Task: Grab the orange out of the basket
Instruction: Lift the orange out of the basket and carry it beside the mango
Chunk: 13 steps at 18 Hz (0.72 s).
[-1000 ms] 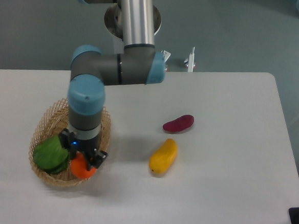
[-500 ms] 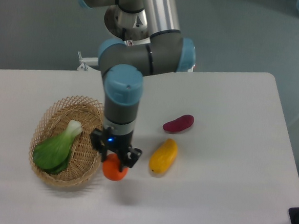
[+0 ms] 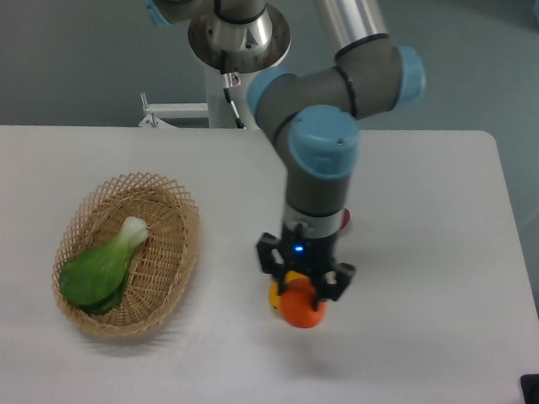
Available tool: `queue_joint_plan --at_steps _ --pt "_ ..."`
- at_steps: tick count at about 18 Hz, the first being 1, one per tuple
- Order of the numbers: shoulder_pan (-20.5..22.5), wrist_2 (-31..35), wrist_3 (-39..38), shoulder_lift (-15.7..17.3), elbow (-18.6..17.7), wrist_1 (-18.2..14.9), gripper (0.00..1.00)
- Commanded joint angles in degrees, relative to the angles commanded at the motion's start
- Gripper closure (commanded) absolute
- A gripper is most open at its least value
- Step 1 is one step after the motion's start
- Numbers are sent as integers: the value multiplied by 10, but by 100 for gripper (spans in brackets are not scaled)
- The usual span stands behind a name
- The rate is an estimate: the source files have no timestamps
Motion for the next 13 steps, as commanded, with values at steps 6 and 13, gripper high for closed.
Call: queue_joint_plan --at_steps 6,13 --pt "11 51 61 -18 5 0 47" --pt "25 60 106 -24 14 -4 46"
